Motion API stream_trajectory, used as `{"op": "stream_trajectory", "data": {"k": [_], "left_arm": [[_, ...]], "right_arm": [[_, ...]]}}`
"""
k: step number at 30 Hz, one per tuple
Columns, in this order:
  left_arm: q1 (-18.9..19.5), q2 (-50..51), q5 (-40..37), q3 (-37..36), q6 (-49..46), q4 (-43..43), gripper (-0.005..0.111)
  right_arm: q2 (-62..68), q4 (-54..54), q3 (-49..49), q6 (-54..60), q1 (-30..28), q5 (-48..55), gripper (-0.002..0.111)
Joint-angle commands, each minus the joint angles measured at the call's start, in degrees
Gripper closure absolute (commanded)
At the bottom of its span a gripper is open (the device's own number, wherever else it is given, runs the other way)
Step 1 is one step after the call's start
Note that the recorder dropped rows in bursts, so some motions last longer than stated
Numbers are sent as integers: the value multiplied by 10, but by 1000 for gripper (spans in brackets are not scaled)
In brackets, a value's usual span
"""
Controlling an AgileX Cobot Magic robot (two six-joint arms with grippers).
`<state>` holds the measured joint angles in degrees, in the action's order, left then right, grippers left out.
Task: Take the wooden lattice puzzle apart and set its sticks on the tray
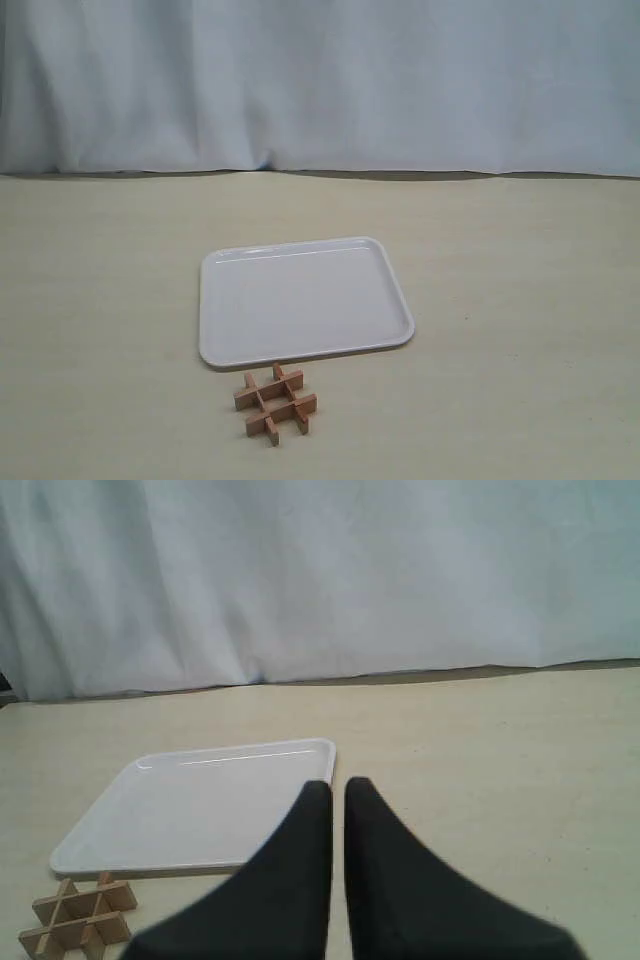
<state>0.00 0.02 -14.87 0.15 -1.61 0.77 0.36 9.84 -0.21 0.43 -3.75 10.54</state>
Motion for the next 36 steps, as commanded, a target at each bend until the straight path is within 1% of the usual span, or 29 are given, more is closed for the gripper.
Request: {"op": "stream_trajectory", "data": {"k": [1,17,20,23,32,36], "left_arm": [[0,0,6,-2,1,-1,107],[0,0,5,-2,1,-1,107],[0,0,5,-2,1,-1,107],[0,0,5,-2,1,-1,107],[0,0,5,-2,1,-1,107],[0,0,6,-2,1,-1,107]], "right_arm": [[-4,0,2,3,-3,1,104],[-4,0,2,3,-3,1,104],[-4,0,2,3,-3,-18,104],[-4,0,2,3,-3,-95,104],[-4,0,2,3,-3,-458,104],[-4,0,2,1,-3,-577,104]]}}
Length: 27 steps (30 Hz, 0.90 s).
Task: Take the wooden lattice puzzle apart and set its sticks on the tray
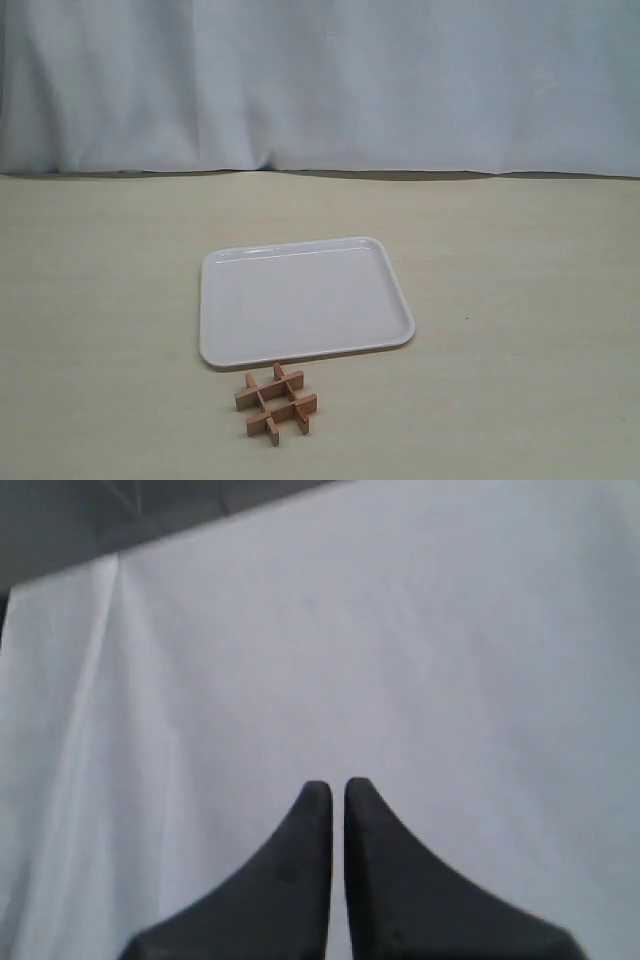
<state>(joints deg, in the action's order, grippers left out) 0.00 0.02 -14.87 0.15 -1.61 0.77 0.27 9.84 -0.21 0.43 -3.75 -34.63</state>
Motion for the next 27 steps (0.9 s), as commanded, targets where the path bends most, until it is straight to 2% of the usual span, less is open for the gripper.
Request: {"op": "stream_trajectory", "data": {"k": [1,4,8,10,16,22,27], "left_arm": [[0,0,6,-2,1,-1,107],[0,0,6,-2,1,-1,107],[0,0,6,-2,1,-1,107],[0,0,6,-2,1,-1,107],[0,0,6,-2,1,-1,107],[0,0,6,-2,1,-1,107],[0,0,5,-2,1,-1,107]], "right_arm": [[-3,0,2,-4,-3,-148,104],[-3,-6,2,-78,-3,-189,104],[-3,-81,2,-359,-3,-167,104],[-3,-117,2,-425,-3,-142,104],[53,-87,-56,-353,-3,-49,104],[243,-104,-171,-317,-3,-46,104],[422,-130,-279,-208,-3,49,104]]}}
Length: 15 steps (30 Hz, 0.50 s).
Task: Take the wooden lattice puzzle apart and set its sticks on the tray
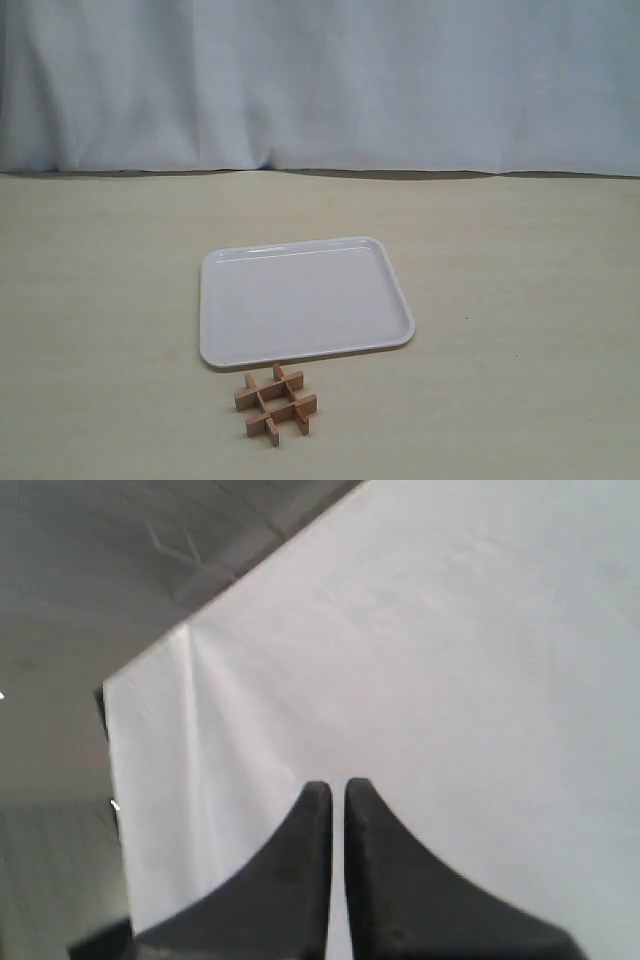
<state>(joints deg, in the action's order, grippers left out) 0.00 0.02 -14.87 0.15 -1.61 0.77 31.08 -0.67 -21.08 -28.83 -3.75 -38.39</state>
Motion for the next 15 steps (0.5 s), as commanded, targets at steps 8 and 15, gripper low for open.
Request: {"op": "stream_trajectory", "data": {"k": [8,15], "left_arm": [[0,0,6,-2,1,-1,107],[0,0,6,-2,1,-1,107]], "right_arm": [[384,-121,-258,359,-3,549,104],[561,-88,-366,418,23,763,104]]}}
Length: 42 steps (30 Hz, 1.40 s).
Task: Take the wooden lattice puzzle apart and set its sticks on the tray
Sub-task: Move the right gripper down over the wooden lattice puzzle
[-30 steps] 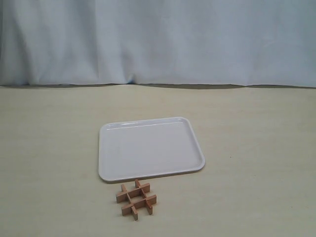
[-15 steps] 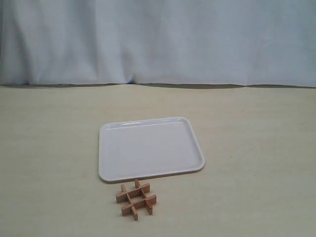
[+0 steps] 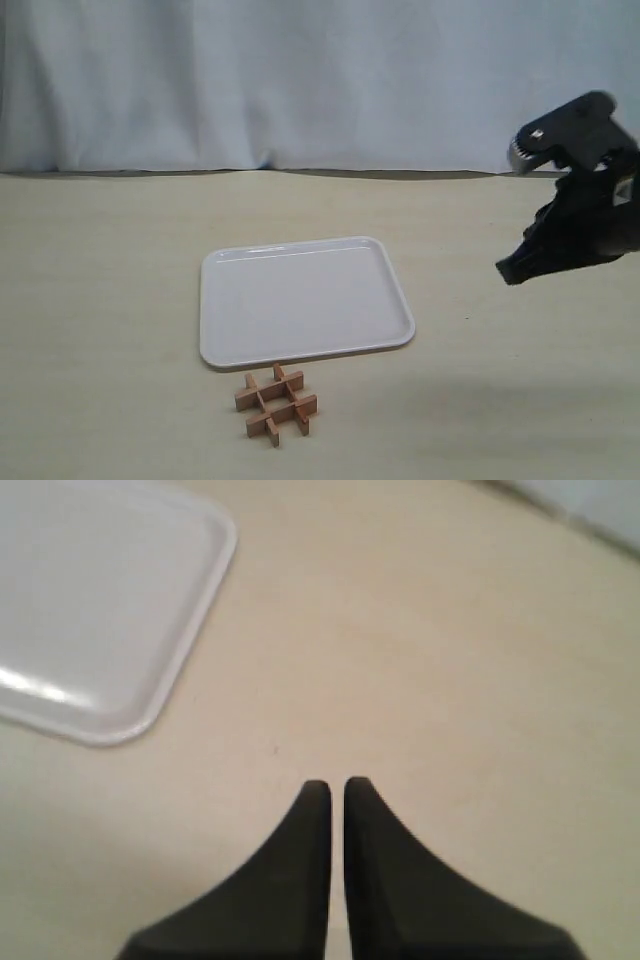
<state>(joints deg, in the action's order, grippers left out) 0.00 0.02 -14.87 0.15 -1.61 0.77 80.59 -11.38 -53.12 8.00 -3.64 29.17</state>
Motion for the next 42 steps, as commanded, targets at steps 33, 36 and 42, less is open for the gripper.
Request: {"op": "stream_trajectory", "data": {"k": [33,36,42], "left_arm": [[0,0,5,-2,1,-1,107],[0,0,5,-2,1,-1,107],[0,0,5,-2,1,-1,107]], "right_arm": [[299,58,-181,529,324,128,72],[315,38,-181,529,324,128,72],[335,10,-181,529,324,127,72]]}}
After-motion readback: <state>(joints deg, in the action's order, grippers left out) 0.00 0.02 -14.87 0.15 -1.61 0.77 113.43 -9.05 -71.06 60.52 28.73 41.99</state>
